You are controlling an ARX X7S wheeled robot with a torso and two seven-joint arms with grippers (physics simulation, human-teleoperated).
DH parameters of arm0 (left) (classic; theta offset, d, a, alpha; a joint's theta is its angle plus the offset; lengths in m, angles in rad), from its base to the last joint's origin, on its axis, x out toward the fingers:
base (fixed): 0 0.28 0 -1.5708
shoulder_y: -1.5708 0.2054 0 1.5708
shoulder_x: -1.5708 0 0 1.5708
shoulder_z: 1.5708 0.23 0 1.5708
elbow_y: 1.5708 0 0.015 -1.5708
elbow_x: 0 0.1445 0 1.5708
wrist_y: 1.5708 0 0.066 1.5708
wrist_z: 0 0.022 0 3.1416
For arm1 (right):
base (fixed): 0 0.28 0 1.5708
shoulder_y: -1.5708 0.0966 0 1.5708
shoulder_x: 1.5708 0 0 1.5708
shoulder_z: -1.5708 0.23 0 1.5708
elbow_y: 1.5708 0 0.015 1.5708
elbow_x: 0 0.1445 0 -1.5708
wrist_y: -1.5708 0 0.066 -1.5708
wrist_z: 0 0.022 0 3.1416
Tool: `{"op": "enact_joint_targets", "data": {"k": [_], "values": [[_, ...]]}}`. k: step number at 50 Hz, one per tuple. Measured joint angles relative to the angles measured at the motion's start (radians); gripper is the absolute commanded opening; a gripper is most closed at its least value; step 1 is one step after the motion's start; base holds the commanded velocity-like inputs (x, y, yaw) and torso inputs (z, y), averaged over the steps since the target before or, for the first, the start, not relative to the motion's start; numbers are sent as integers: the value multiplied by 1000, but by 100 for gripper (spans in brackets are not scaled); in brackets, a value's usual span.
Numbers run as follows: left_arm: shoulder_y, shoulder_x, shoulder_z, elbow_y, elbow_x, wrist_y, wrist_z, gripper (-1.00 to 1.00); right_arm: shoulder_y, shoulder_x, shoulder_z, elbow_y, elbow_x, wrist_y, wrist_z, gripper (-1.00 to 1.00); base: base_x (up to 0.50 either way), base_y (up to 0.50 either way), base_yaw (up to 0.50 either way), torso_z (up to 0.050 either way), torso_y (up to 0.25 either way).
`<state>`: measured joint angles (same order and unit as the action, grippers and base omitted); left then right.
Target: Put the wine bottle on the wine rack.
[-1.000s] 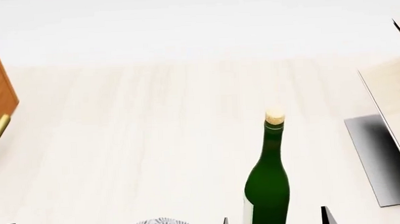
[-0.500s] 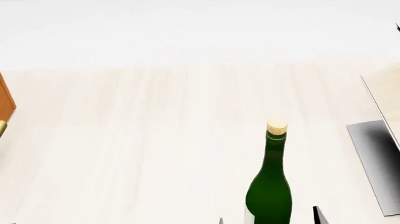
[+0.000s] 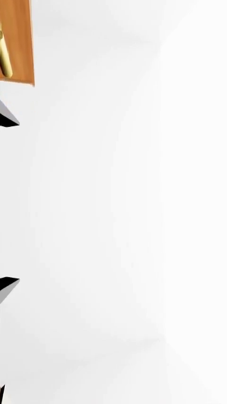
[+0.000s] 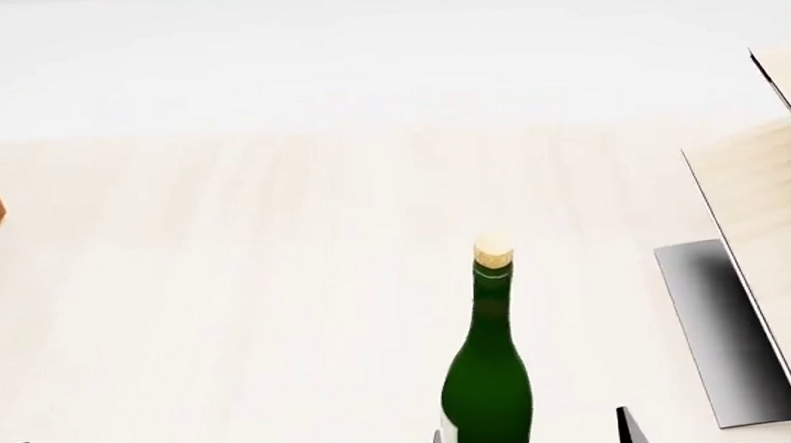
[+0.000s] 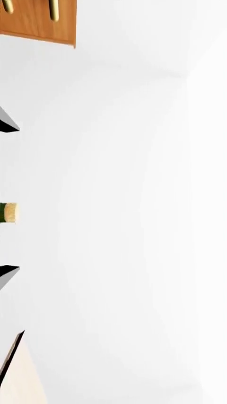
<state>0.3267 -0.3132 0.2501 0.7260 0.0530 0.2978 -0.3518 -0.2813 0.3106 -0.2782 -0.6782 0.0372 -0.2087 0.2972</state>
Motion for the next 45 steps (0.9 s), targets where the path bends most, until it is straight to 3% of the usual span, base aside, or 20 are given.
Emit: {"op": "enact_joint_targets", "data": {"k": [45], "values": [[-7, -18, 7, 6, -4, -6, -19, 100, 8, 19, -11, 0, 6, 5, 18, 100, 0, -154, 0, 0, 0]]}}
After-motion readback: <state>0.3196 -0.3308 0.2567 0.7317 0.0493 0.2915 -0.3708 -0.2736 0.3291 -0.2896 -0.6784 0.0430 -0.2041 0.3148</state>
